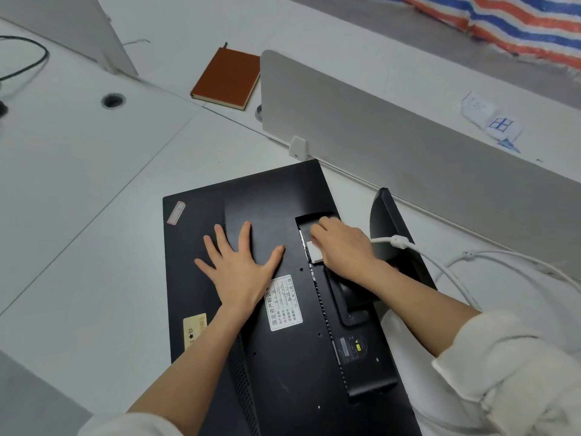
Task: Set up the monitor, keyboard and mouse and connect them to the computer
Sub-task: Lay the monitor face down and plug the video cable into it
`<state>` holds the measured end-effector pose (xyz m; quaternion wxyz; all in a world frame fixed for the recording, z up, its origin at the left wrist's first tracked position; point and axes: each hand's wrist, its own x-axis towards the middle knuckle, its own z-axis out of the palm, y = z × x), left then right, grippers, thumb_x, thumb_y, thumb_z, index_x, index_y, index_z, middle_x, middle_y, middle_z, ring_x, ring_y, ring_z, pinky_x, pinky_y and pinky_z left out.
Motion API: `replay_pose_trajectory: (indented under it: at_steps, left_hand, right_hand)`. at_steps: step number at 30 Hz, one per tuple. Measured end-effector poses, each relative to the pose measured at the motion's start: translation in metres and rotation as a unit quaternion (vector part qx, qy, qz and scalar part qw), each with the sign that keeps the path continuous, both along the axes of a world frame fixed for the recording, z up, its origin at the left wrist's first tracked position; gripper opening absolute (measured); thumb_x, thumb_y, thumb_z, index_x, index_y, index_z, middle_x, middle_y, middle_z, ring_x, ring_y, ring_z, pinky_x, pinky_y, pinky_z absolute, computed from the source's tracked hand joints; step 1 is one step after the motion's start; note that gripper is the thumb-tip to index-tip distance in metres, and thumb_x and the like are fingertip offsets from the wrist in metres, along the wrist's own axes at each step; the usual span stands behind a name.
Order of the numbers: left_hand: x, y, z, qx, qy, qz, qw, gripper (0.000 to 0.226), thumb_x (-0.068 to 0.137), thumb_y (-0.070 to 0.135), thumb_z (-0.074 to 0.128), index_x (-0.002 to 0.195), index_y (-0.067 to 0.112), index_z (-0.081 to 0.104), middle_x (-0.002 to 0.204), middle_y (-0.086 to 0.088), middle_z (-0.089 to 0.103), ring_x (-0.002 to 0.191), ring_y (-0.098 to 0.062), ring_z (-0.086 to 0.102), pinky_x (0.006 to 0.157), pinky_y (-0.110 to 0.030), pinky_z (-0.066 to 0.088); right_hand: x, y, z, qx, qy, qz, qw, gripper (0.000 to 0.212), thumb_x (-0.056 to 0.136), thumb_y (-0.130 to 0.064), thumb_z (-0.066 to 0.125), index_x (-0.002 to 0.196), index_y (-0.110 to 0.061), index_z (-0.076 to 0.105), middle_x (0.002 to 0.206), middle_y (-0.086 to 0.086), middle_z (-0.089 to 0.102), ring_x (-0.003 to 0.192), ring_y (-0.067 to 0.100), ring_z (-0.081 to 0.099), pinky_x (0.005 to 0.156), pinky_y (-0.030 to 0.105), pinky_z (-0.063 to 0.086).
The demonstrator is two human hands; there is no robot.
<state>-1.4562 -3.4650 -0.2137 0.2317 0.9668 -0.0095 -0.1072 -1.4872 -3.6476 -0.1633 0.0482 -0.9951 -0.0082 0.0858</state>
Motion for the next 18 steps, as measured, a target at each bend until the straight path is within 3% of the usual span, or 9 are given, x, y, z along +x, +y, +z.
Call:
replay_pose_trajectory:
  at_steps: [2,4,7,9,10,12,14,18]
  left_hand:
    - [-0.001,0.001,0.0,0.001,0.0,0.001,1.0,0.082,0.075,0.078,0.042,0.145,0.041,0.02,0.158,-0.009,-0.001,0.145,-0.031,-0.009,0.112,-0.06,-0.003]
    - [-0.001,0.001,-0.001,0.002,-0.002,-0.001,1.0,0.082,0.075,0.079,0.041,0.145,0.041,0.02,0.158,-0.009,-0.001,0.145,-0.031,-0.009,0.112,-0.06,-0.004]
    - [0.0,0.001,-0.001,0.003,-0.003,-0.003,1.0,0.083,0.074,0.08,0.04,0.145,0.041,0.02,0.158,-0.009,-0.001,0.145,-0.031,-0.009,0.112,-0.06,-0.004]
    - [0.0,0.001,-0.001,0.001,-0.002,-0.002,1.0,0.082,0.075,0.079,0.042,0.145,0.041,0.02,0.158,-0.009,-0.001,0.145,-0.031,-0.009,0.112,-0.061,-0.003]
    - [0.0,0.001,-0.001,0.002,-0.003,-0.003,1.0,0.082,0.075,0.079,0.042,0.145,0.041,0.02,0.158,-0.009,-0.001,0.145,-0.031,-0.009,0.112,-0.061,-0.003]
    - [0.0,0.001,-0.001,0.004,-0.005,-0.004,1.0,0.083,0.075,0.08,0.041,0.145,0.041,0.02,0.158,-0.009,-0.001,0.145,-0.032,-0.008,0.112,-0.061,-0.003]
    - [0.0,0.001,-0.001,0.004,-0.005,-0.004,1.0,0.082,0.075,0.08,0.041,0.144,0.041,0.021,0.158,-0.01,-0.001,0.145,-0.032,-0.008,0.112,-0.061,-0.003]
    - [0.0,0.001,-0.001,0.0,-0.002,0.001,1.0,0.082,0.074,0.078,0.042,0.144,0.041,0.022,0.158,-0.009,-0.001,0.145,-0.031,-0.008,0.112,-0.061,-0.003]
  right_hand:
    - [0.001,-0.003,-0.005,-0.03,-0.038,0.041,0.998,0.016,0.071,-0.007,0.074,0.079,-0.012,0.06,0.081,0.006,0.054,0.078,0.026,0.05,0.063,0.032,0.031]
    - [0.003,-0.006,-0.009,-0.06,-0.041,0.038,0.997,0.029,0.055,-0.009,0.085,0.067,-0.015,0.06,0.07,0.002,0.052,0.067,0.023,0.048,0.058,0.03,0.028]
    - [0.0,-0.001,-0.009,-0.062,-0.034,0.012,0.997,0.028,0.057,-0.009,0.085,0.067,-0.013,0.059,0.065,0.003,0.054,0.055,0.024,0.056,0.041,0.02,0.01]
    - [-0.005,0.001,-0.007,-0.041,0.003,0.009,0.999,0.014,0.073,-0.002,0.072,0.078,-0.007,0.059,0.077,0.009,0.056,0.065,0.031,0.059,0.042,0.022,0.007]
    - [-0.009,0.0,-0.007,-0.03,0.005,0.011,0.999,0.005,0.083,-0.004,0.062,0.087,-0.004,0.059,0.086,0.012,0.056,0.076,0.033,0.059,0.043,0.025,0.014]
    - [-0.014,-0.002,-0.004,-0.027,0.019,0.016,0.999,0.018,0.096,-0.018,0.047,0.104,-0.004,0.056,0.107,0.012,0.051,0.095,0.031,0.052,0.057,0.032,0.032]
    - [-0.017,-0.006,0.001,-0.008,0.042,0.031,0.999,0.033,0.096,-0.034,0.046,0.115,-0.008,0.051,0.119,0.007,0.043,0.105,0.026,0.045,0.07,0.034,0.04]
    - [-0.014,-0.003,0.003,-0.028,0.097,0.051,0.994,0.048,0.09,-0.039,0.055,0.125,-0.01,0.043,0.129,0.005,0.04,0.113,0.024,0.04,0.085,0.034,0.041]
